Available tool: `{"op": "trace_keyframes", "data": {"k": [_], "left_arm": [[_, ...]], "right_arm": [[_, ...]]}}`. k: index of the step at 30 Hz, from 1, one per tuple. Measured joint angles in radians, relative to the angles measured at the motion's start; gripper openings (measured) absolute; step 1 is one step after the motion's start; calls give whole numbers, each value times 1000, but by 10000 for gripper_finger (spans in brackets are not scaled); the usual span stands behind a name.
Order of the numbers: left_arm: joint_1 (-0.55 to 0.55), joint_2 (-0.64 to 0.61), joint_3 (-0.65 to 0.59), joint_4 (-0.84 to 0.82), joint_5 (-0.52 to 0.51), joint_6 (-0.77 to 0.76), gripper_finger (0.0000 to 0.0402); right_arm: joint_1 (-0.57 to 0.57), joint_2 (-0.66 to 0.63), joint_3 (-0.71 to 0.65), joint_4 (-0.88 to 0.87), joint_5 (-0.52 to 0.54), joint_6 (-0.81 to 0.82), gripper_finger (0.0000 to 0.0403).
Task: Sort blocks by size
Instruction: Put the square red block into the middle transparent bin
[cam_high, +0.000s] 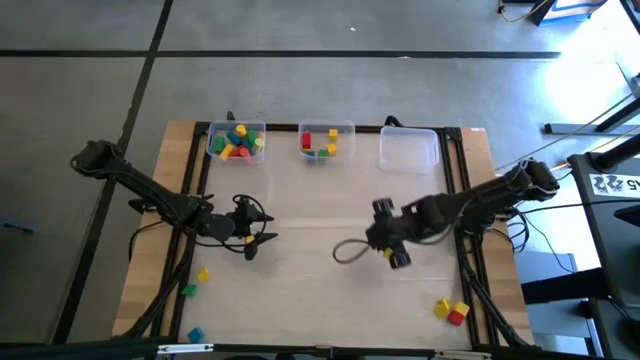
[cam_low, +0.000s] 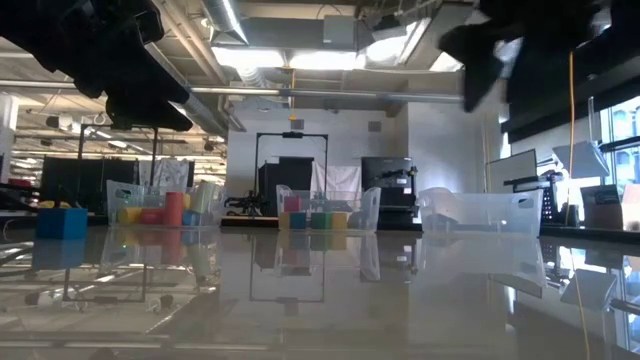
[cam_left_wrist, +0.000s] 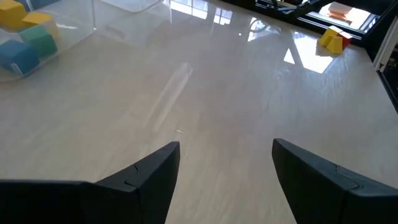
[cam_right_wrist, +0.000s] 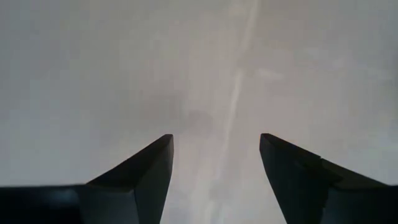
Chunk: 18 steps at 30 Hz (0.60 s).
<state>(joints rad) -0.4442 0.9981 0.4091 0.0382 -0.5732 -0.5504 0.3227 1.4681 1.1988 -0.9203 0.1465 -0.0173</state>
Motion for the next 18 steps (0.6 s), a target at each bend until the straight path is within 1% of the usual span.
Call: {"op": "trace_keyframes", "data": {"k": [4, 10, 12, 18], "left_arm": [[0, 0, 0, 0, 0, 0, 253], [0, 0, 0, 0, 0, 0, 253], [0, 0, 0, 0, 0, 0, 253], [0, 0, 0, -1, 0, 0, 253]], "right_arm": [[89, 0, 0, -39, -45, 171, 243], [220, 0, 0, -100, -53, 369, 243], [265, 7, 0, -121, -56, 459, 243], [403, 20, 0, -177, -106, 689, 243]]}}
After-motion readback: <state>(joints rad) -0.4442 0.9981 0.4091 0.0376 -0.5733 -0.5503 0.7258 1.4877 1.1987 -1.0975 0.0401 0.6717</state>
